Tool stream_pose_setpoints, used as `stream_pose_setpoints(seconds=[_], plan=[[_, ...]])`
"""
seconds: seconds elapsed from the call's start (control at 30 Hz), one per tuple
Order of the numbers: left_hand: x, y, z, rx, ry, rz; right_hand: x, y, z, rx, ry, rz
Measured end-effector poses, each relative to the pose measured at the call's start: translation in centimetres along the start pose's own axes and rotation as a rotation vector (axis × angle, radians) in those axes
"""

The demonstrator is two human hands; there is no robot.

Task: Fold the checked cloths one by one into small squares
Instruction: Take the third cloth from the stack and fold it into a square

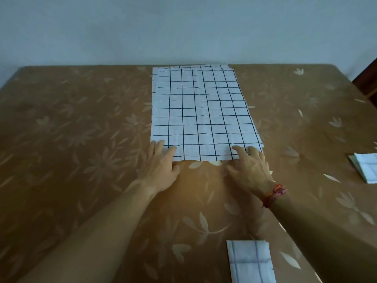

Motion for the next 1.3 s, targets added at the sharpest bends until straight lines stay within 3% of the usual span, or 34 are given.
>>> stream_pose_setpoints(seconds=[0.53,1.0,1.13,1.3], plan=[[1.4,1.1,0.7,0.058,-0.042,0.070,2.7,1.5,3.3,-0.091,-0.163,0.018],[-1.0,-3.3,-0.1,-0.138,0.101,-0.153,0.5,-0.8,4.5,-0.160,-0.237,-0.152],[-2.6,-5.7,-0.3,-0.112,0.204,-0.229,-0.9,-2.3,4.6,-0.178,-0.245,-0.209],[-5.4,-8.6,1.9,-0.095,0.189,-0.326,-3.1,-4.8,4.6,-0.127,-0.210,-0.270]])
Point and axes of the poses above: each hand's wrist, its own x-axis towards the middle knuckle, its own y-axis out of the palm, z = x × y, the point moved 10 cm from there along x, towards the middle knuckle, and after that the axes turned 11 degrees about -x, right-handed, at the moved point
